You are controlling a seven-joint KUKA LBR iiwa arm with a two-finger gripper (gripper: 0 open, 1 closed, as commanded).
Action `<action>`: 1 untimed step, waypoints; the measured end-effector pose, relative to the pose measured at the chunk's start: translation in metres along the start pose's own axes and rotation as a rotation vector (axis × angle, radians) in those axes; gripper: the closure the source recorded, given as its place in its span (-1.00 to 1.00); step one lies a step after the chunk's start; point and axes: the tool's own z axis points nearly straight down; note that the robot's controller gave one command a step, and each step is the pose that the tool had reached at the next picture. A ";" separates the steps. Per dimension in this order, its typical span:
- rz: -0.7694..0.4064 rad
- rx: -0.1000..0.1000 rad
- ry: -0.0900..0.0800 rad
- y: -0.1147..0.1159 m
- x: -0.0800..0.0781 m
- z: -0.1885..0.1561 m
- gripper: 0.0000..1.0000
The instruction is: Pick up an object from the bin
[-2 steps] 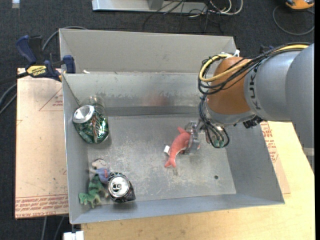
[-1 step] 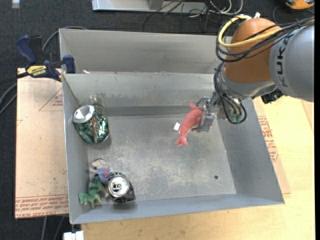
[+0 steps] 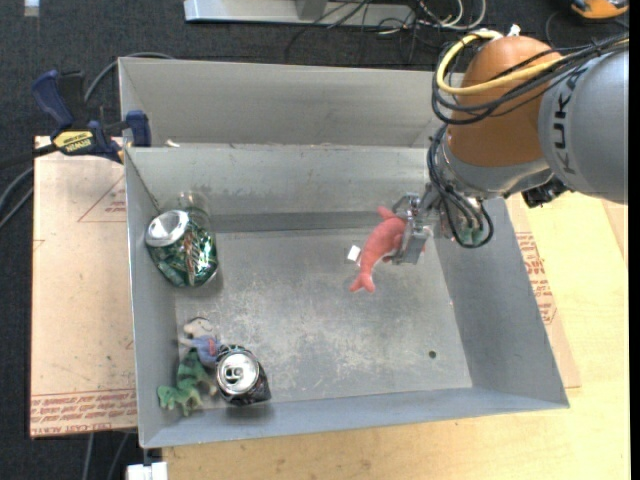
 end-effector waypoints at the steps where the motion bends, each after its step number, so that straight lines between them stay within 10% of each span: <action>1: -0.001 -0.001 -0.007 -0.003 -0.001 -0.080 1.00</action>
Offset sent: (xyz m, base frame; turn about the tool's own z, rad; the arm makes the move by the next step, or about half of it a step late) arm -0.0010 -0.0057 0.1804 -0.0391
